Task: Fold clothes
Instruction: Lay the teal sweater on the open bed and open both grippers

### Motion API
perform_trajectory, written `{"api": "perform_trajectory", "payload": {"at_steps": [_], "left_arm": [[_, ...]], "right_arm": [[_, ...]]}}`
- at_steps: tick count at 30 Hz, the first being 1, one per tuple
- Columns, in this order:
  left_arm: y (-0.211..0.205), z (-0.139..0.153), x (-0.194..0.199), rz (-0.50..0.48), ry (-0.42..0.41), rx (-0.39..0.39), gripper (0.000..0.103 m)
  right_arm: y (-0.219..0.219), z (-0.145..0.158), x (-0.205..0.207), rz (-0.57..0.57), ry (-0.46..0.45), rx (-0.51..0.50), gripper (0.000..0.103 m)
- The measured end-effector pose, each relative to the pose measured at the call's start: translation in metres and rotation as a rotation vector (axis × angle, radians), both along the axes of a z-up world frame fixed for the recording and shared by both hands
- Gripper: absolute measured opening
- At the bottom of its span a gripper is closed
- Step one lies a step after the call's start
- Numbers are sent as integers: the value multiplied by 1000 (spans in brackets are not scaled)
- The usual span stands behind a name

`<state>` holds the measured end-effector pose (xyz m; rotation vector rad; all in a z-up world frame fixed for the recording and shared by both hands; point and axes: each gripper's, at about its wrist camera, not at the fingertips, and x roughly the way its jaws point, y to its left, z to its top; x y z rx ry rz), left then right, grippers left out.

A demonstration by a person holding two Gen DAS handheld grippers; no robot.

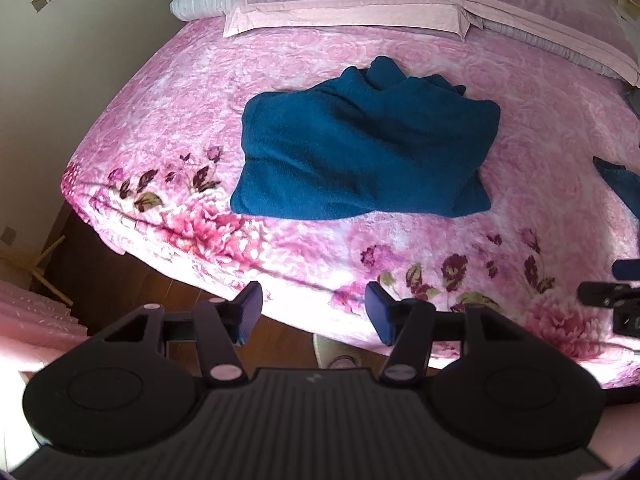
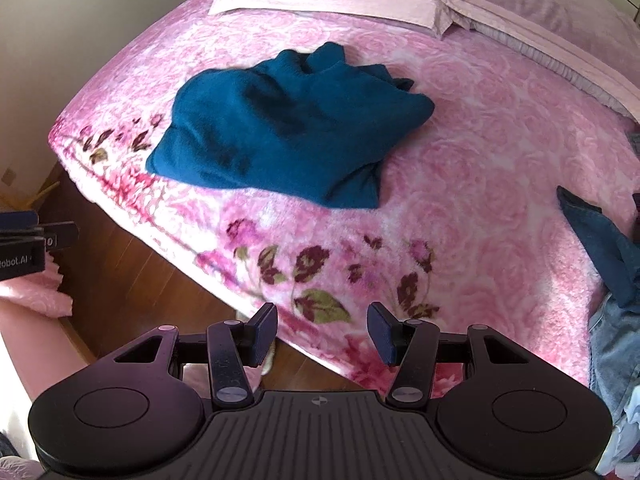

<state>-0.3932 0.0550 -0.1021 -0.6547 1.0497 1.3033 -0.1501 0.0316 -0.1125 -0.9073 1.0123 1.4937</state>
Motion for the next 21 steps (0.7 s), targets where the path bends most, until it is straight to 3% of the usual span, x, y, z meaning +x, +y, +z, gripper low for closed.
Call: {"api": "perform_trajectory", "payload": {"at_steps": [11, 21], "left_arm": [[94, -26, -27, -151, -20, -42, 53], [232, -36, -121, -230, 3, -86, 54]], "right_arm": [[57, -6, 8, -206, 5, 12, 54], [137, -33, -60, -377, -6, -61, 54]]}}
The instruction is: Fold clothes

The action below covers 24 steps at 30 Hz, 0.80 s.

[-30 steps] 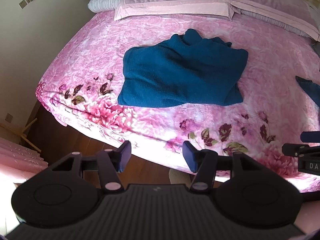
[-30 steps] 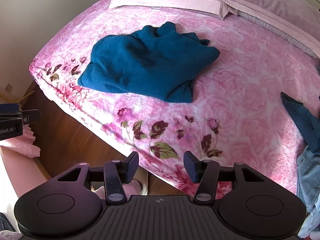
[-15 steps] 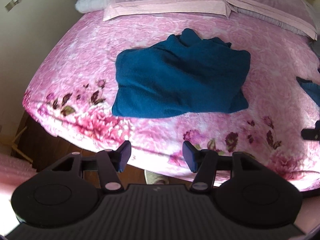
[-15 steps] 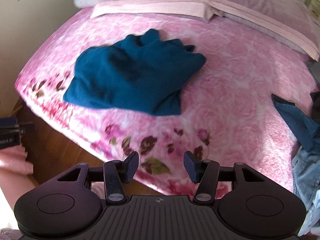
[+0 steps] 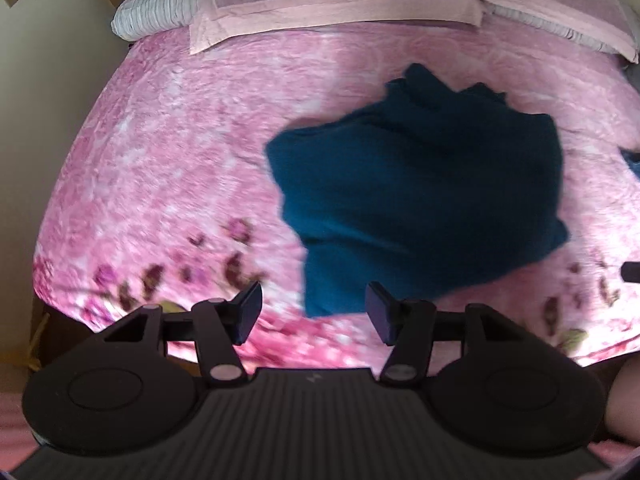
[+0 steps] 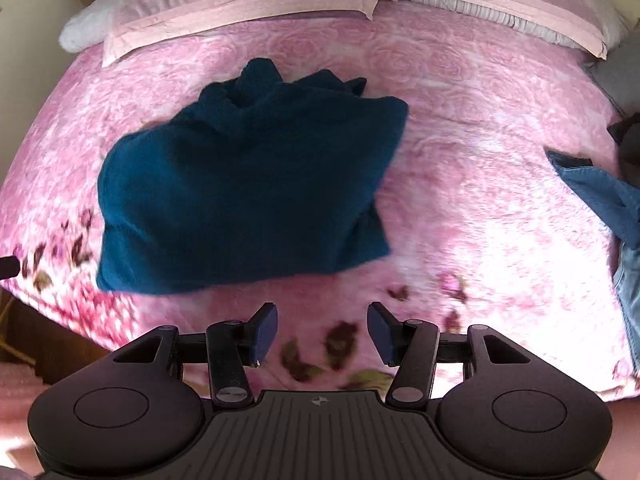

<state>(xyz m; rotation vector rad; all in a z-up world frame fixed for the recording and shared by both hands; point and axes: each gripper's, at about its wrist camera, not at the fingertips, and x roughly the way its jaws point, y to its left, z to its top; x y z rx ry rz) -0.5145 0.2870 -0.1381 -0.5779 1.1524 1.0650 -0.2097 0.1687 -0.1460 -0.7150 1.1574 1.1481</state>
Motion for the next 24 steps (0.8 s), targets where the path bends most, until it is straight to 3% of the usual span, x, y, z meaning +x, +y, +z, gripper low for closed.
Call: {"api": "perform_trajectory", "payload": {"at_steps": [5, 12, 14, 16, 24], "left_arm": [[55, -9, -34, -33, 3, -5, 54], [110, -31, -72, 25, -33, -49, 54], [115, -37, -82, 43, -45, -59, 54], [118, -45, -92, 64, -57, -70, 54], [126, -77, -134, 188, -91, -92, 54]], "right_arm": [[25, 2, -36, -78, -14, 12, 54], [47, -32, -74, -92, -32, -75, 54], [54, -40, -84, -76, -38, -83, 60], [64, -50, -92, -52, -38, -81, 89], [141, -111, -168, 219, -50, -32, 89]]}}
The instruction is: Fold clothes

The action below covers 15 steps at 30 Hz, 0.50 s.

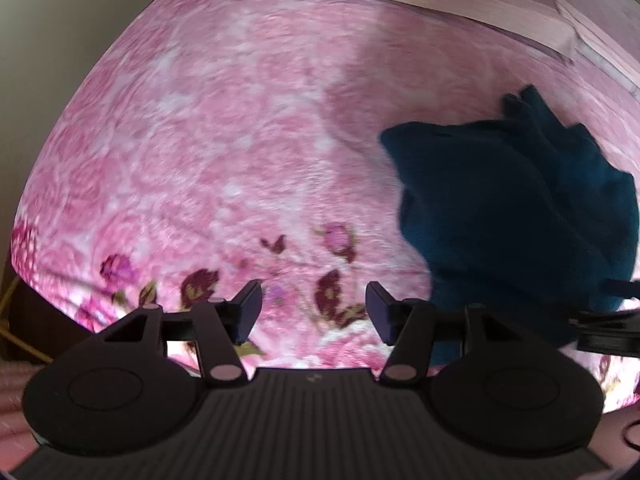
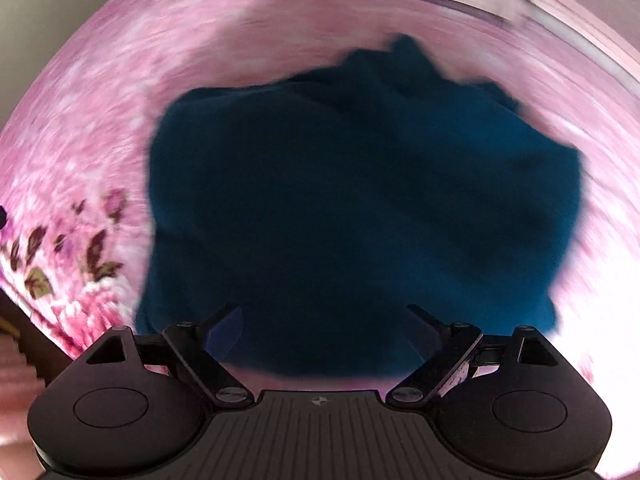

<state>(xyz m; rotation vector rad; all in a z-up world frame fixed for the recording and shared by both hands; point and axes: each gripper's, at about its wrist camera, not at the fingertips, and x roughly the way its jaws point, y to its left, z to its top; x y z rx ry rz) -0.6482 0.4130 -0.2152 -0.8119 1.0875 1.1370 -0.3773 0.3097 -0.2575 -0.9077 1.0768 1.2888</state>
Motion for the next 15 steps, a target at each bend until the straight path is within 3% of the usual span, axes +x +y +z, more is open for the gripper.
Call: {"api": "perform_trajectory", "payload": {"at_steps": [4, 9, 12, 14, 15], "left_arm": [[3, -15, -22, 69, -10, -16, 54], [6, -30, -33, 112, 9, -20, 54], [8, -36, -35, 127, 13, -22, 54], [10, -38, -34, 127, 14, -27, 54], [11, -38, -32, 123, 17, -27, 54]], "right_arm": [[38, -23, -51, 167, -5, 39, 89], [67, -44, -95, 279, -32, 114, 89], [80, -73, -116, 318, -122, 114, 89], [82, -93, -125, 360, -235, 130, 89], [79, -100, -125, 386, -274, 148, 83]]}}
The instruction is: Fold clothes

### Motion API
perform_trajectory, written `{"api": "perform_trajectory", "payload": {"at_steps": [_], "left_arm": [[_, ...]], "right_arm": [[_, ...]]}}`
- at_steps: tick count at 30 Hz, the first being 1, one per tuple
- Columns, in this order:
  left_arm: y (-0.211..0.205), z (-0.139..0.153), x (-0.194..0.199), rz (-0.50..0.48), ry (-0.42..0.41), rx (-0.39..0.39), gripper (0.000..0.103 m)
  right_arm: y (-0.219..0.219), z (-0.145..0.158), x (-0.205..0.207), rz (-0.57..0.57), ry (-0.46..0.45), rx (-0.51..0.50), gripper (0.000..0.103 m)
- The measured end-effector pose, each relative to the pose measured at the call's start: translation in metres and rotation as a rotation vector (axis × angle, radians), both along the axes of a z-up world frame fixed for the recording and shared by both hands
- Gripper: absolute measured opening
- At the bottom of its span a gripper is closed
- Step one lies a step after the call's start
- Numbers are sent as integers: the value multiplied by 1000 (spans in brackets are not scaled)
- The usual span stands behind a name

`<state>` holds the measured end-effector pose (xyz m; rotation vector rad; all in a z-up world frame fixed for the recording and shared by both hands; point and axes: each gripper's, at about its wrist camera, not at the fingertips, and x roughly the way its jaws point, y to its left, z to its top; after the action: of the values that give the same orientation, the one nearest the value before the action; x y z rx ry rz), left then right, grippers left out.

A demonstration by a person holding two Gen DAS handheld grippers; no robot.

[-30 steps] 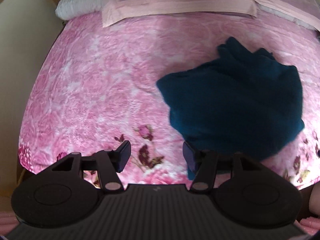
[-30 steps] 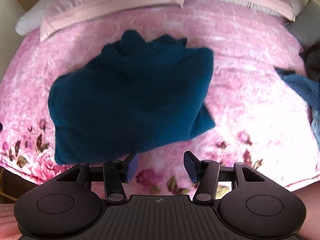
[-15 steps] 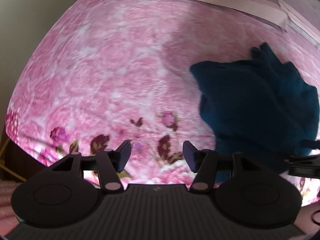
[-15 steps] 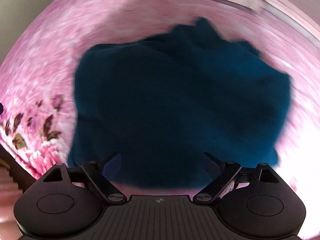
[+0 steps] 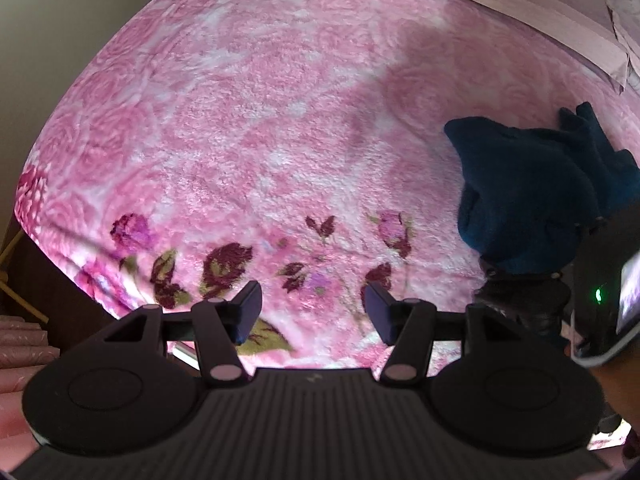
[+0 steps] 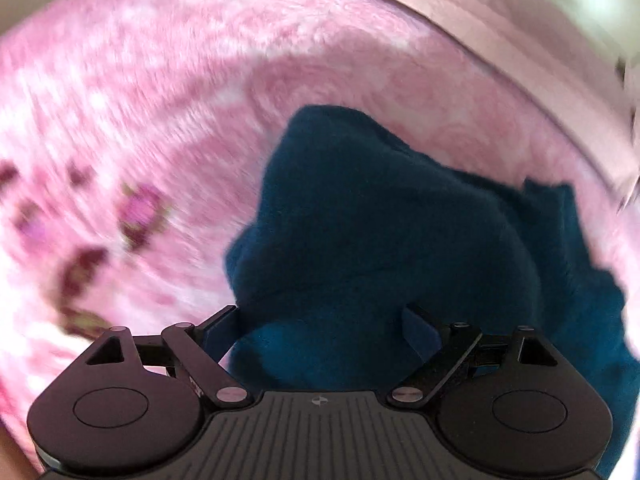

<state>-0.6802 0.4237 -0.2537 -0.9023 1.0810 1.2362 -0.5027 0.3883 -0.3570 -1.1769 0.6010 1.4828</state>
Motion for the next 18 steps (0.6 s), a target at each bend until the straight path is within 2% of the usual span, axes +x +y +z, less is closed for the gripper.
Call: {"api": "perform_trajectory", "payload": {"at_steps": [1, 2, 3, 5, 6, 9, 11, 12, 13, 15, 18], "left_arm": [[1, 0, 2, -7, 5, 0, 54], [2, -1, 5, -13, 10, -1, 54], [4, -1, 8, -22, 14, -2, 54], [8, 0, 17, -40, 16, -3, 54], [11, 1, 23, -54, 14, 0, 54], [20, 4, 48, -102, 7, 9, 54], [24, 6, 69, -141, -1, 15, 53], [26, 7, 82, -168, -8, 18, 53], [28, 8, 95, -194, -15, 21, 53], [28, 6, 127, -257, -33, 20, 53], [25, 0, 178, -351, -48, 13, 53]], "right_arm": [[-5, 2, 6, 2, -1, 22, 52], [-10, 4, 12, 2, 1, 44, 36], [-17, 16, 31, -35, 65, 60, 29], [-31, 42, 70, -115, 205, 92, 24], [-43, 58, 91, -152, 247, 120, 23], [-91, 108, 161, -267, 312, 209, 19], [-134, 133, 220, -410, 268, 232, 15], [-156, 145, 250, -482, 244, 242, 8], [-178, 154, 282, -592, 164, 258, 0], [-221, 173, 349, -843, -15, 286, 0], [-286, 177, 453, -1259, -2, 208, 0]]}}
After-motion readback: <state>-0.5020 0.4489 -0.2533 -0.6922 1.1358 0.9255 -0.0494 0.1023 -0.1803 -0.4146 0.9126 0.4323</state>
